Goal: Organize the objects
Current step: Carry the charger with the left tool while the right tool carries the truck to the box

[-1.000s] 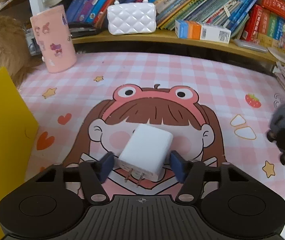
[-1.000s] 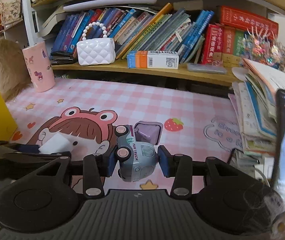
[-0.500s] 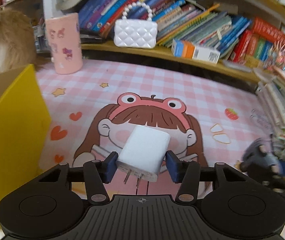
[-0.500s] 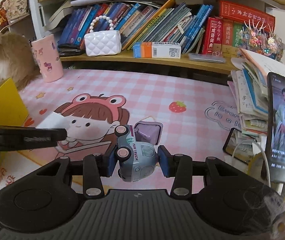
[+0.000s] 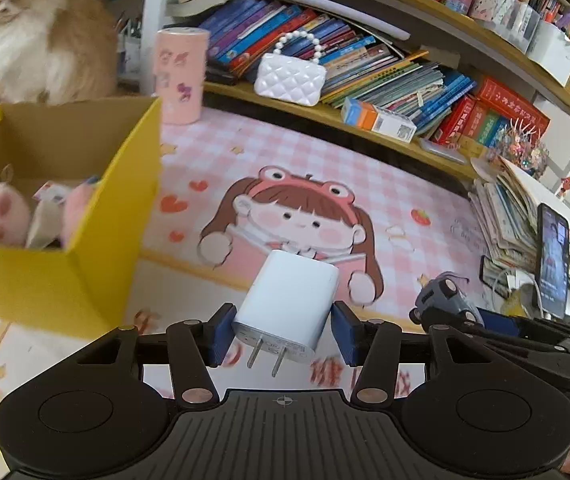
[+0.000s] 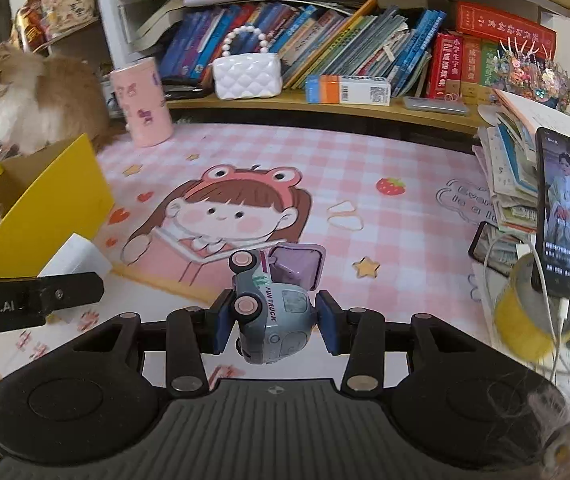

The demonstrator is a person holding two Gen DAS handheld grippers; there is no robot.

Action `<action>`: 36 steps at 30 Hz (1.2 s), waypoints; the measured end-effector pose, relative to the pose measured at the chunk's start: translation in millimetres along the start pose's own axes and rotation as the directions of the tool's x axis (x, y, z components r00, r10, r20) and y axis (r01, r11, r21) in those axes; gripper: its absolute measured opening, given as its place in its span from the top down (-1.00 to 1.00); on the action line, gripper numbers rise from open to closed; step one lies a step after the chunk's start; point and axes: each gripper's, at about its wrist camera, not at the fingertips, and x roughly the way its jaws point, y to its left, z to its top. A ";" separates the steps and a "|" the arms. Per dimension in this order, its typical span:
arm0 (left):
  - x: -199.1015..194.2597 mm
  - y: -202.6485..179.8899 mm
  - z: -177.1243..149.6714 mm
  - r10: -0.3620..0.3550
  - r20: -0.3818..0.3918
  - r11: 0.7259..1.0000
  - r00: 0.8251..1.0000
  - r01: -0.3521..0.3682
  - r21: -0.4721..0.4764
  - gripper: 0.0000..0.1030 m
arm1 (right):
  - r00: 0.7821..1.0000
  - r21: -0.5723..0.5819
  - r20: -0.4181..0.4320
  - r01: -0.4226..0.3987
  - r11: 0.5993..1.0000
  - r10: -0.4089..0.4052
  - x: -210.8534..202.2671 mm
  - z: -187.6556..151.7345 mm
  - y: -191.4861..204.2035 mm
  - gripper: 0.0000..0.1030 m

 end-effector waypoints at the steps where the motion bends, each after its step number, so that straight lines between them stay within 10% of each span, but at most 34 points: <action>1: -5.6 4.1 -3.4 -0.004 0.000 1.000 1.000 0.004 -0.004 0.03 | 1.000 -0.004 -0.003 -0.001 1.000 0.001 -3.2 -3.0 4.7 0.21; 36: -142.3 209.9 -71.0 -0.013 0.056 0.998 0.998 0.016 -0.053 0.03 | 0.998 -0.201 0.004 -0.062 0.978 0.064 -60.4 -80.3 258.9 0.21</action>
